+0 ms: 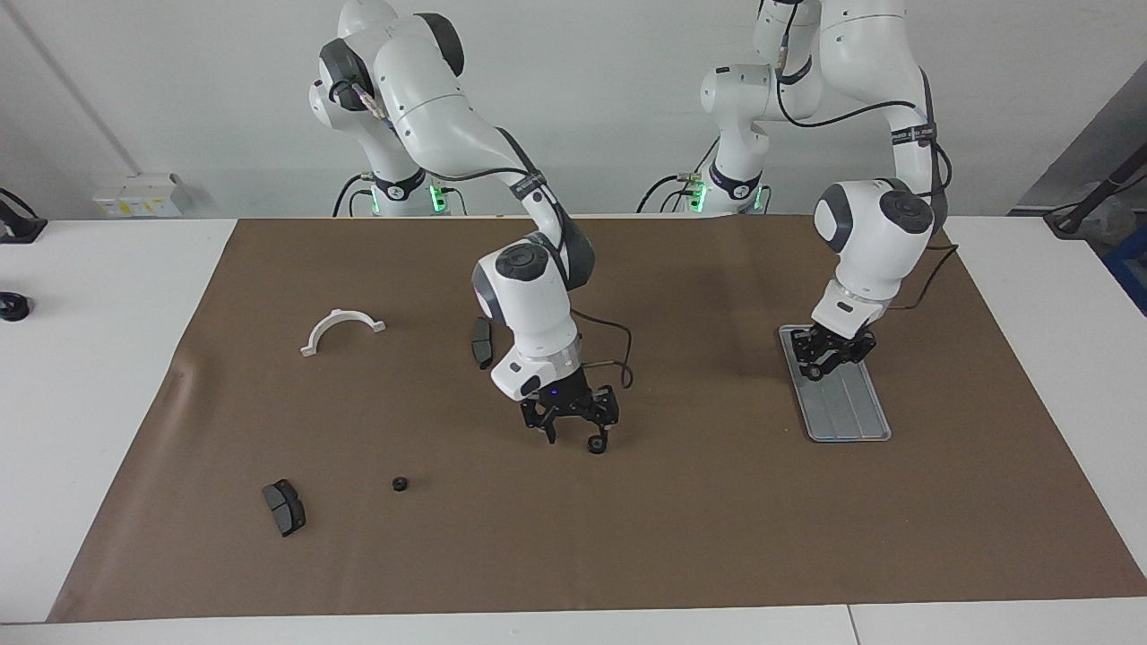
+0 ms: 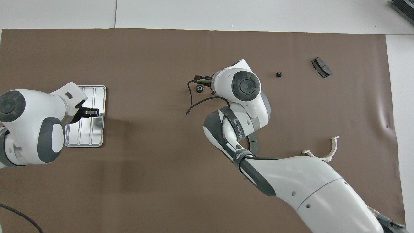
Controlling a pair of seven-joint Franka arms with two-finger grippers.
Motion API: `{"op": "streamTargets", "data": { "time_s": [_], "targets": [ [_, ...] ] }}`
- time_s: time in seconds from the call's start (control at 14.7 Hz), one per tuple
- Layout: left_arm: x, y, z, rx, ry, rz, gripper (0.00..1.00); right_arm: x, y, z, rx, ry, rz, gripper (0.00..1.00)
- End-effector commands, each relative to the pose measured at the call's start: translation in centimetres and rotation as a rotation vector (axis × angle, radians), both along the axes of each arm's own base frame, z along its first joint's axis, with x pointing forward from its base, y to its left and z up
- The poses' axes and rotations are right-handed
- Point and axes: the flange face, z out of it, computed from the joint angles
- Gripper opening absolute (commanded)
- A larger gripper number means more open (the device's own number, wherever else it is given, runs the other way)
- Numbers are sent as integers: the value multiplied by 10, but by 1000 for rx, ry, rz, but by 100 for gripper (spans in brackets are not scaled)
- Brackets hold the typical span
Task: Pick bearing gear from pile to tray
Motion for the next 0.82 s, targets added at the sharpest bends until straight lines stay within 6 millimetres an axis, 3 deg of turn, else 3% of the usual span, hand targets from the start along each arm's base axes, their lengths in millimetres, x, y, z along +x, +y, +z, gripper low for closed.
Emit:
{"op": "streamTargets", "data": {
  "time_s": [0.0, 0.2, 0.34, 0.48, 0.55, 0.61, 0.75],
  "targets": [
    [-12, 20, -4, 7, -5, -6, 5, 5, -68, 46, -79, 37, -7, 100],
    [-10, 35, -13, 3, -8, 24, 38, 28, -160, 42, -163, 74, 91, 100],
    [-14, 51, -18, 9, 1, 5, 46, 35, -198, 30, -203, 110, 162, 100],
    [-16, 54, -20, 10, 13, -5, 62, 40, -213, 7, -216, 143, 185, 100],
    [-14, 54, -18, 10, 10, -6, 87, 42, -217, -2, -215, 149, 181, 100],
    [-12, 50, -15, 12, 6, -16, 100, 45, -222, -11, -215, 159, 176, 100],
    [0, 42, 5, 12, -19, -36, 100, 48, -228, -30, -215, 165, 170, 100]
  ]
}}
